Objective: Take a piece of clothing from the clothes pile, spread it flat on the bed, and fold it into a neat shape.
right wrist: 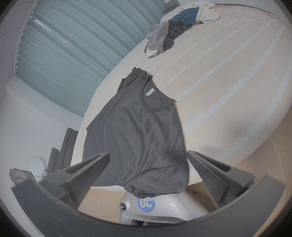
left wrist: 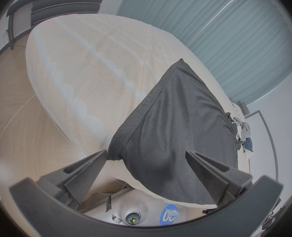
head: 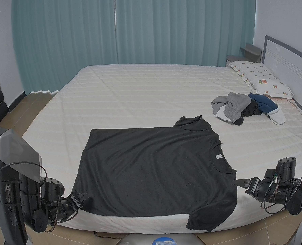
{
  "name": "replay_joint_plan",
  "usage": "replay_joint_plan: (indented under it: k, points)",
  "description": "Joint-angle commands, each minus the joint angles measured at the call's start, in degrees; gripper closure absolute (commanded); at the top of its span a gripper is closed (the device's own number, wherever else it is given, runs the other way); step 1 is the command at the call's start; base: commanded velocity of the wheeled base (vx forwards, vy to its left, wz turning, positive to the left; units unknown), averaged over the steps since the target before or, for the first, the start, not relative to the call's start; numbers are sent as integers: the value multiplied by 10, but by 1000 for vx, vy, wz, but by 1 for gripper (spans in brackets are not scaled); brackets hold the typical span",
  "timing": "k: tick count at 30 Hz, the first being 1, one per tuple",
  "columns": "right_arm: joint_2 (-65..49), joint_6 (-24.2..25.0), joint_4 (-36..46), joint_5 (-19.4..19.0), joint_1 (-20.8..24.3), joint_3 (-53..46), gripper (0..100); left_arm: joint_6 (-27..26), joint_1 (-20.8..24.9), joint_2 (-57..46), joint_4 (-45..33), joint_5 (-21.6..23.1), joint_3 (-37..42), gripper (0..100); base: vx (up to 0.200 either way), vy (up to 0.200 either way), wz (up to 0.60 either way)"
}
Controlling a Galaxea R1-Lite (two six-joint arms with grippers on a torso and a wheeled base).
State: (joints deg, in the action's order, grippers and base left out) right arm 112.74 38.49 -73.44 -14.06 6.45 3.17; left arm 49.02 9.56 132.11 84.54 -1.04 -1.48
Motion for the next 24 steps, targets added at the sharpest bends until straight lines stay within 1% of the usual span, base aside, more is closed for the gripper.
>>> replay_joint_plan:
  k: [1,2,3,9,11,14,19,24]
  points:
    - [0,0,0,0,1,0,0,2,0,3,0,0,-3,0,0,0,0]
    - [1,0,0,0,1,0,0,0,0,3,0,0,-4,0,0,0,0]
    - [1,0,0,0,1,0,0,0,0,3,0,0,-4,100,0,0,0]
    - [0,-1,0,0,1,-3,0,3,-6,1,0,-10,13,100,0,0,0]
    - [-1,-3,-1,0,2,-4,0,3,-14,1,0,-31,13,100,0,0,0]
    - [-1,-6,-8,0,2,-8,0,3,-14,-2,-1,-43,14,100,0,0,0]
    - [0,-7,-12,2,2,-10,0,3,-2,-28,-11,-63,14,100,0,0,0]
    - [0,-9,-13,3,1,-21,0,-8,21,-64,-39,-63,14,100,0,0,0]
